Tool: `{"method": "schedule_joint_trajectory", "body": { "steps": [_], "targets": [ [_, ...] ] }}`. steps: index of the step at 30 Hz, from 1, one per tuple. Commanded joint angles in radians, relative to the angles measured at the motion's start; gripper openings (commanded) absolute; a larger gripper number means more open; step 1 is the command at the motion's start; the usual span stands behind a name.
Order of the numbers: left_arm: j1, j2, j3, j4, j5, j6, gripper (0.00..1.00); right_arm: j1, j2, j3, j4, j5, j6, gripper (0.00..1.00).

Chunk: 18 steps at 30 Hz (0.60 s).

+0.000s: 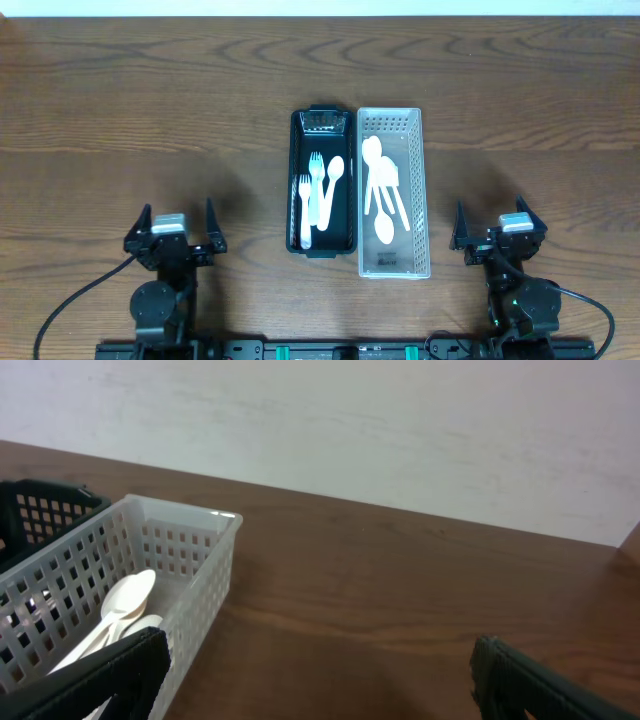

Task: Pack container

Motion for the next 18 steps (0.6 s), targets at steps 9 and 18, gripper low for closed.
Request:
{"method": "schedule_joint_trajectory", "body": {
  "steps": [9, 18],
  "targets": [
    [0.006, -0.008, -0.104, 0.041, 0.032, 0.009, 0.98, -0.008, -0.006, -0.004, -0.002, -0.006, -0.014, 0.99],
    [0.006, -0.005, -0.104, 0.041, 0.032, 0.009, 0.98, -0.008, -0.007, -0.004, -0.002, -0.006, -0.014, 0.99]
  ]
}}
